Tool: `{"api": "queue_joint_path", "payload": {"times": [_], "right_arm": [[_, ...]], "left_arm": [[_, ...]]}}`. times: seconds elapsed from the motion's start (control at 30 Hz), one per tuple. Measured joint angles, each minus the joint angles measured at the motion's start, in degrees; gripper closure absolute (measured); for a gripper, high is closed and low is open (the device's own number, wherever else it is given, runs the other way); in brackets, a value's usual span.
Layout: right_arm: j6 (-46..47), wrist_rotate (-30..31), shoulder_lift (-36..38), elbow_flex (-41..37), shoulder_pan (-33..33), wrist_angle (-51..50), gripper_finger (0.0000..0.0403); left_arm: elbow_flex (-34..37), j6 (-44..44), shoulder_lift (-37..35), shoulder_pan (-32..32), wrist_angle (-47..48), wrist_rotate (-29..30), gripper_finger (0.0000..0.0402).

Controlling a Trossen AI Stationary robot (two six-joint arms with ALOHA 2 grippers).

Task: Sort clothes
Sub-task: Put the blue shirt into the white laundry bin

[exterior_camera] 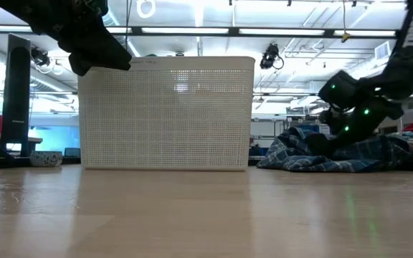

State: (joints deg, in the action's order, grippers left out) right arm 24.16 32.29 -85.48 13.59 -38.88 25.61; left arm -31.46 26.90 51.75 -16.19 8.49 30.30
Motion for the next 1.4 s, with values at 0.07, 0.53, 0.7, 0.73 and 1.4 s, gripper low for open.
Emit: {"api": "queue_joint_path", "payload": {"times": [0.07, 0.53, 0.7, 0.73, 1.4], "right_arm": [[-1.53, 0.17, -3.96, 0.65, 0.57, 3.03, 0.0120], [-2.71, -8.18, 6.80, 0.15, 14.94, 3.06, 0.0354], [-5.85, -6.01, 19.41, 1.41, 19.48, 1.86, 0.0354], [-7.06, -5.66, 21.92, 2.52, 20.27, 1.26, 0.0354], [-41.32, -9.78, 11.10, 56.01, 24.93, -10.05, 0.0354]], "left_arm": [[0.00, -1.50, 0.00, 0.30, -1.16, 0.05, 0.0270], [0.00, -5.87, -0.04, 1.99, -9.53, 0.09, 0.0270], [0.00, -5.91, -0.04, 2.64, -10.50, 0.07, 0.0270], [0.00, -5.91, -0.04, 2.74, -10.46, 0.05, 0.0270], [0.00, -8.52, 0.00, 3.06, -10.10, 0.04, 0.0270]]}}
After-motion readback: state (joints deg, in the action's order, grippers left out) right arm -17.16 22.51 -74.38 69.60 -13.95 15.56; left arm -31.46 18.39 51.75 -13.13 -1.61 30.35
